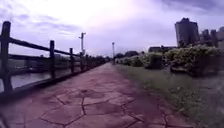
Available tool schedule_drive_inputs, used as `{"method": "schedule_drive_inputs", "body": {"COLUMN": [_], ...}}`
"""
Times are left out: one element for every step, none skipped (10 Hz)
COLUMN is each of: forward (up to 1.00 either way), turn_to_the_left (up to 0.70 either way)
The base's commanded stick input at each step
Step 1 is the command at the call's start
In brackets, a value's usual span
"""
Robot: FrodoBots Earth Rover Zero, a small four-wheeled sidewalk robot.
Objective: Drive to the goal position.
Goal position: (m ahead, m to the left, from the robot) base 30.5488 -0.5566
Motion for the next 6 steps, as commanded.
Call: {"method": "schedule_drive_inputs", "body": {"forward": [1.0,1.0,1.0,1.0,1.0,1.0], "turn_to_the_left": [0.06,0.26,0.09,0.01,0.0,0.0]}}
